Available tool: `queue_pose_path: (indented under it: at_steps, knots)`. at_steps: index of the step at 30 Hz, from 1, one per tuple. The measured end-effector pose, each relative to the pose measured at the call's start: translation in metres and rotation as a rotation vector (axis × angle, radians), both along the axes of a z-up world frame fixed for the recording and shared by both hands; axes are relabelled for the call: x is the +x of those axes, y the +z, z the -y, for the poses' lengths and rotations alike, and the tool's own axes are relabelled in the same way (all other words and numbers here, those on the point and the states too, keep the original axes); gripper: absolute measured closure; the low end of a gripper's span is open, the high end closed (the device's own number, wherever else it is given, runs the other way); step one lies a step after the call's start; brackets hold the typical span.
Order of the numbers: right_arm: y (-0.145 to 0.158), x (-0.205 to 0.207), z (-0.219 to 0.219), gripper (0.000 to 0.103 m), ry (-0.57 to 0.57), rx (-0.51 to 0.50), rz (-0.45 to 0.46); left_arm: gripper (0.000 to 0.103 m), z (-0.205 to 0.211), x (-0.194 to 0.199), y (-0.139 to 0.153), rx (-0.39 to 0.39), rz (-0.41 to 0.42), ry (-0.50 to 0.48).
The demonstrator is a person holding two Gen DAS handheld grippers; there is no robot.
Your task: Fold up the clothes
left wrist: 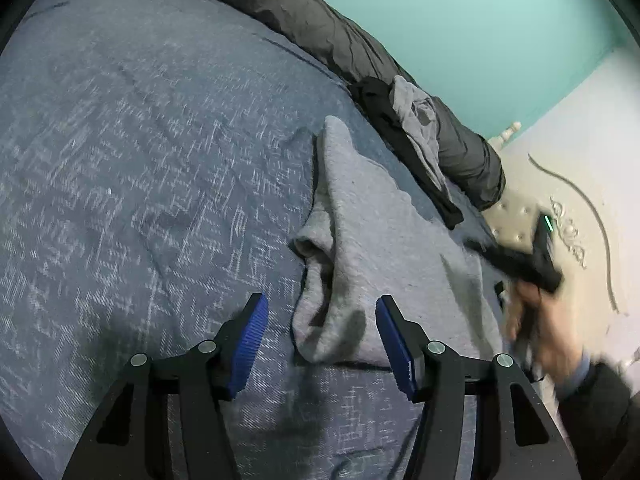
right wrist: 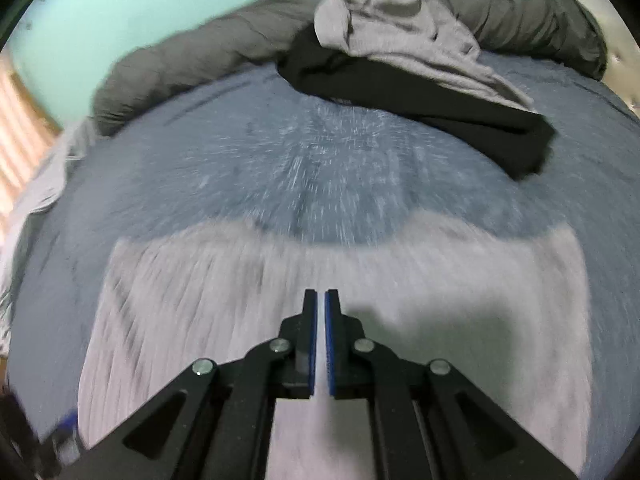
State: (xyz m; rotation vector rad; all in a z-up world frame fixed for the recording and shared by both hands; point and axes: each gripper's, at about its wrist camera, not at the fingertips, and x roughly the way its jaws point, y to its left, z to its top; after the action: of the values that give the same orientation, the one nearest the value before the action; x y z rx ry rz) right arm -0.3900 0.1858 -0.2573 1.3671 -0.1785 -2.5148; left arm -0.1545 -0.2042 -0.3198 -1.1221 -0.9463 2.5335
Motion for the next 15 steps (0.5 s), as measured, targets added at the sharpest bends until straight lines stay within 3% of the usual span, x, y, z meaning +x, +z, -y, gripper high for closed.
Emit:
queue_pose_path:
  at_steps: [7, 15]
  knots:
    - [-0.006, 0.127, -0.061, 0.1, -0.081, -0.139, -0.055, 0.04, -0.019, 0.017, -0.001, 0.031, 0.023, -0.003]
    - [-0.017, 0.202, -0.101, 0.099, -0.135, -0.222, -0.082, 0.038, -0.038, 0.027, -0.008, 0.099, 0.066, 0.022]
